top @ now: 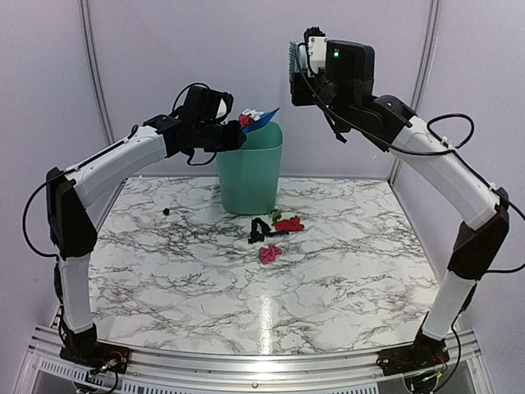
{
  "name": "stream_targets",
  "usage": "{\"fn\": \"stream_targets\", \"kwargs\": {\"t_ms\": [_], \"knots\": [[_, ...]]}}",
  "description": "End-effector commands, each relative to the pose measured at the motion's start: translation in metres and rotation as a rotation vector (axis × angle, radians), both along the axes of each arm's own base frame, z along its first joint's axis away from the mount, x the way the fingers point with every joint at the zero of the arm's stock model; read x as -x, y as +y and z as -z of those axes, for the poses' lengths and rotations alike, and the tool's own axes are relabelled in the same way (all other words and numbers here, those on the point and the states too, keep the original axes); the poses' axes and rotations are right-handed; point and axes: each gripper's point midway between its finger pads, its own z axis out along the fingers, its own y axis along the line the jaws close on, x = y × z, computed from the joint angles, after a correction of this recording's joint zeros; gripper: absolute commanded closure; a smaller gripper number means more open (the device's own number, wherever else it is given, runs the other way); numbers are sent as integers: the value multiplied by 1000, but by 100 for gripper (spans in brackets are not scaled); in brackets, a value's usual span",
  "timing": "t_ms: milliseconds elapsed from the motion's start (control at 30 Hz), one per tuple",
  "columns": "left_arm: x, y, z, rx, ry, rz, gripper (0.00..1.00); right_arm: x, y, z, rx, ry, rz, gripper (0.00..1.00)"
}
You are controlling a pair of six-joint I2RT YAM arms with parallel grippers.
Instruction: Sweep away the paper scraps from the table
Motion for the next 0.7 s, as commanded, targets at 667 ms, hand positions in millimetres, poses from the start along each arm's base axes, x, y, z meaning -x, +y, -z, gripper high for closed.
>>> {"fn": "stream_targets", "kwargs": {"t_ms": [667], "knots": [[0, 10, -34, 437, 225, -74, 100, 26, -52, 16, -154, 122, 112, 100]]}}
